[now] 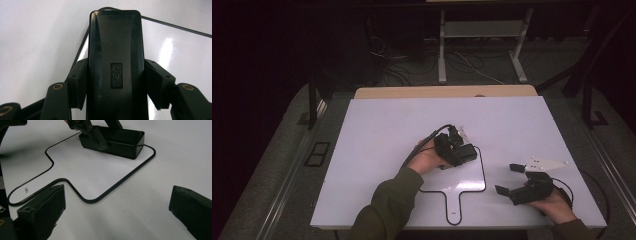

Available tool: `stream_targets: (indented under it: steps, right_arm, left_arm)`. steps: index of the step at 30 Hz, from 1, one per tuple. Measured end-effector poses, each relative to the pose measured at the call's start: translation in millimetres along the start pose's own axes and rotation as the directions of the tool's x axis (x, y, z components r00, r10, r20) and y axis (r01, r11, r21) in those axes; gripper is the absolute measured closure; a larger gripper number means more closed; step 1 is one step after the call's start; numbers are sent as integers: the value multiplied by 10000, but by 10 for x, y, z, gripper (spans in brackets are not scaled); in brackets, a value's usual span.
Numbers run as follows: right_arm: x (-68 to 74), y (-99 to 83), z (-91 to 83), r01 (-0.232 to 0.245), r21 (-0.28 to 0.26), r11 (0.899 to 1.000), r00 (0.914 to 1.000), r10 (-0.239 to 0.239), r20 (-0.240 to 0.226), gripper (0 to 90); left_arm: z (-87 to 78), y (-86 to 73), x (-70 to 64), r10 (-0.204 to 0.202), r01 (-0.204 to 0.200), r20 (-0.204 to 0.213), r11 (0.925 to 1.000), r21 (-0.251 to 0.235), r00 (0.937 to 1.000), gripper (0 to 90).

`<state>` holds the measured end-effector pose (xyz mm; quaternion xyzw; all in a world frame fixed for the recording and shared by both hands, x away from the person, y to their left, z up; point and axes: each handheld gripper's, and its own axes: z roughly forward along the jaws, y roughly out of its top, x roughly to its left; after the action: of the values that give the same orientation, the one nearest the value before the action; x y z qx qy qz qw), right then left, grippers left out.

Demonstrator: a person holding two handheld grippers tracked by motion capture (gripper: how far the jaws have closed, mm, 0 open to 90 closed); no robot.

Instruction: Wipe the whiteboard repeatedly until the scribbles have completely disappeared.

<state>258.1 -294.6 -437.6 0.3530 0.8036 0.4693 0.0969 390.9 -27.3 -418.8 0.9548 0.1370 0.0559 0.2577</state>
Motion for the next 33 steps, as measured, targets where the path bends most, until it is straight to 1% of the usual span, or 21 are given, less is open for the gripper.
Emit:
stream_targets:
  steps: [1,2,4,6,7,8,9,11,12,14,15,18,25,27,28,29,30,32,33]
  right_arm:
    - [0,0,0,3,1,10000,10000,-3,-1,0]
    - [1,0,1,3,5,10000,10000,-3,-4,0]
    - [-1,-1,2,9,21,10000,10000,-8,-5,0]
    - [-3,-2,3,-3,28,10000,10000,3,-8,0]
    - [-3,-1,3,-16,30,10000,10000,16,-13,0]
    - [-4,-1,2,-1,33,10000,10000,1,-14,0]
    - [-3,-1,2,-3,33,10000,10000,3,-11,0]
    - [-1,-1,3,-15,26,10000,10000,15,-7,0]
    - [-1,-1,3,-12,25,10000,10000,12,-8,0]
    - [-4,-1,1,-5,-5,10000,10000,5,-7,0]
    - [-5,-1,-1,-9,-12,10000,10000,9,-13,0]
    - [-8,-3,-4,-19,-5,10000,10000,19,-6,0]
    - [-3,1,-5,-21,-35,10000,10000,21,-24,0]
    - [-2,1,-5,-21,-39,10000,10000,21,-30,0]
    - [-4,1,-7,-16,-39,10000,10000,16,-31,0]
    - [-5,1,-9,-26,-38,10000,10000,26,-38,0]
    - [-7,1,-13,-48,-59,10000,10000,47,-46,0]
    - [-6,0,-17,-64,-51,10000,10000,64,-51,0]
    - [-6,0,-18,-36,-59,10000,10000,35,-45,0]
  left_arm:
    - [-9,-10,17,-94,94,30,10000,-6,10000,392]
    - [-20,-17,33,-68,68,23,9999,76,10000,392]
    - [-36,-30,43,-329,329,60,9994,-71,9994,392]
    - [-64,-34,69,-417,419,101,9990,-182,9991,392]
    - [-73,-39,68,-612,616,150,9978,-258,9980,392]
    - [-85,-41,81,-658,662,152,9973,-302,9977,392]
    - [-99,-41,101,-624,628,154,9976,-284,9979,392]
    - [-124,-39,118,-683,685,117,9974,-217,9976,392]
    - [-134,-37,122,-795,798,114,9964,-298,9968,392]
    - [-173,-26,148,-800,802,67,9963,-301,9968,392]
    - [-197,-17,159,-915,917,65,9953,-300,9958,392]
    - [-241,3,204,-1025,1024,5,9943,-292,9947,392]
    - [-338,53,388,-1341,1333,-240,9905,-324,9907,392]
    - [-360,71,460,-1290,1278,-372,9913,-320,9909,392]
    - [-365,77,481,-1373,1360,-389,9901,-334,9898,392]
    - [-381,87,525,-1335,1322,-463,9908,-294,9900,392]
    - [-381,91,542,-1478,1459,-497,9885,-400,9878,392]
    - [-391,104,610,-1572,1553,-557,9871,-380,9860,392]
    - [-385,111,639,-1676,1651,-593,9853,-448,9841,392]
